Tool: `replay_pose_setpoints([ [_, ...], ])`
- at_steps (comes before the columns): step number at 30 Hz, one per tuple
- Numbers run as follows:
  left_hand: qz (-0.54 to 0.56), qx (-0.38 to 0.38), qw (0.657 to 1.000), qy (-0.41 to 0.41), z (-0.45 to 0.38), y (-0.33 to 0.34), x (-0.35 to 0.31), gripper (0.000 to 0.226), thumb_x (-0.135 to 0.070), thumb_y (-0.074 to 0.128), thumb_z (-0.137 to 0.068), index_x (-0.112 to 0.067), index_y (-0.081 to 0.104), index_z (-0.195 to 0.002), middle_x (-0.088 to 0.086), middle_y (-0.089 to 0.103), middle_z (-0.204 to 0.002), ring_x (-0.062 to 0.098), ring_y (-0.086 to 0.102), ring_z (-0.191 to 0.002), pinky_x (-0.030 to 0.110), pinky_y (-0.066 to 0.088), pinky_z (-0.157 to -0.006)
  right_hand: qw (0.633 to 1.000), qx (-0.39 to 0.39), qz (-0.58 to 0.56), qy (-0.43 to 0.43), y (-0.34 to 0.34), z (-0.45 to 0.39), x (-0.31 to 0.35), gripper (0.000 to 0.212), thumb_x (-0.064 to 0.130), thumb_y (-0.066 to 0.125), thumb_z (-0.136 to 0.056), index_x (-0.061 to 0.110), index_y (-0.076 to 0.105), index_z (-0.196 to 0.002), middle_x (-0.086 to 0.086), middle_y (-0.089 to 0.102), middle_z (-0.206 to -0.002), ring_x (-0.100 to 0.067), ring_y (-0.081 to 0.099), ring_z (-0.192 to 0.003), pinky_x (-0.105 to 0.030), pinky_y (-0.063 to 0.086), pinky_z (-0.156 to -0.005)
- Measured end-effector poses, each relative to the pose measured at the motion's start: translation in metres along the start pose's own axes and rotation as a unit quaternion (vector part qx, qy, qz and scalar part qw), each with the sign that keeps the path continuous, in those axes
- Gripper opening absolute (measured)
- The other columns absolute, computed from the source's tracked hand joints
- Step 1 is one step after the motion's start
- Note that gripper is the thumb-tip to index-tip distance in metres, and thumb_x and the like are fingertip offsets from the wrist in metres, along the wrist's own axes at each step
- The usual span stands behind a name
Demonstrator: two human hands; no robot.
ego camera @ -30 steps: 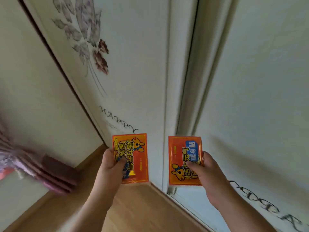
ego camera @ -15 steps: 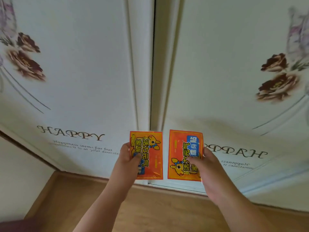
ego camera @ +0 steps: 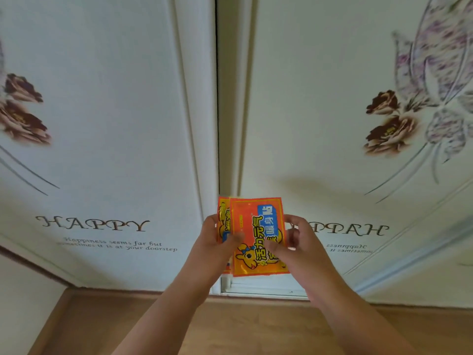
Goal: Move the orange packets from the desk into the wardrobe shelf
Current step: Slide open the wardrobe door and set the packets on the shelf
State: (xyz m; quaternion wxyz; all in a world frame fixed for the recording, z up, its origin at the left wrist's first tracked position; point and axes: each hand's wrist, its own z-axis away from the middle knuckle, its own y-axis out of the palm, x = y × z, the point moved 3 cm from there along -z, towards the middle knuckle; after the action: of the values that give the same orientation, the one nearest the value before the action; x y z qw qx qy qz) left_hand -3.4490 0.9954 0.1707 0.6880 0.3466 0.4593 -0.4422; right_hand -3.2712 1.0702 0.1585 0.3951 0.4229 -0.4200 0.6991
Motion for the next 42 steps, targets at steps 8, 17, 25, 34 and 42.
replay_pose_setpoints([
  [8, -0.045, 0.017, 0.999, 0.012, -0.007, -0.003, -0.004, 0.049, -0.022, 0.079, -0.087, -0.038, 0.049, -0.123, -0.013, 0.078, -0.105, 0.011, 0.077, -0.094, 0.043, 0.062, -0.088, 0.996, 0.008, 0.081, -0.043, 0.015, -0.017, 0.018, 0.06, 0.033, 0.092, -0.077, 0.036, 0.053, -0.122, 0.001, 0.064, -0.099, -0.012, 0.068, -0.071, -0.023, 0.05, -0.05],
  [17, -0.098, -0.062, 0.993, 0.009, -0.017, -0.04, 0.002, 0.042, -0.018, 0.072, -0.093, -0.048, 0.05, -0.114, -0.015, 0.077, -0.104, 0.013, 0.076, -0.095, 0.048, 0.06, -0.089, 0.879, -0.066, 0.375, -0.289, 0.006, -0.047, 0.062, 0.064, 0.048, 0.064, -0.096, 0.024, 0.043, -0.152, 0.006, 0.052, -0.144, -0.014, 0.049, -0.133, -0.034, 0.048, -0.108],
  [25, -0.082, -0.119, 0.99, 0.003, -0.021, -0.057, -0.008, 0.042, -0.013, 0.069, -0.094, -0.045, 0.049, -0.112, -0.009, 0.074, -0.109, 0.019, 0.074, -0.098, 0.051, 0.06, -0.09, 0.684, -0.111, 0.6, -0.4, 0.022, -0.094, 0.113, 0.094, 0.056, 0.053, -0.096, 0.003, 0.015, -0.165, -0.016, -0.003, -0.175, -0.037, -0.007, -0.161, -0.054, 0.01, -0.129],
  [34, -0.086, -0.116, 0.989, 0.01, -0.021, -0.052, -0.014, 0.043, -0.013, 0.069, -0.094, -0.047, 0.049, -0.112, -0.013, 0.074, -0.106, 0.016, 0.074, -0.097, 0.048, 0.06, -0.089, 0.635, -0.127, 0.658, -0.385, 0.007, -0.104, 0.11, 0.099, 0.05, 0.062, -0.092, 0.011, 0.011, -0.167, -0.006, -0.007, -0.176, -0.029, -0.008, -0.162, -0.054, 0.016, -0.129],
  [42, -0.084, -0.107, 0.99, 0.02, -0.018, -0.045, -0.02, 0.042, -0.012, 0.068, -0.095, -0.046, 0.049, -0.112, -0.012, 0.074, -0.107, 0.015, 0.074, -0.097, 0.047, 0.06, -0.089, 0.655, -0.136, 0.655, -0.352, -0.013, -0.104, 0.102, 0.106, 0.05, 0.066, -0.089, 0.015, 0.003, -0.167, 0.002, -0.012, -0.175, -0.023, -0.009, -0.162, -0.052, 0.02, -0.128],
])
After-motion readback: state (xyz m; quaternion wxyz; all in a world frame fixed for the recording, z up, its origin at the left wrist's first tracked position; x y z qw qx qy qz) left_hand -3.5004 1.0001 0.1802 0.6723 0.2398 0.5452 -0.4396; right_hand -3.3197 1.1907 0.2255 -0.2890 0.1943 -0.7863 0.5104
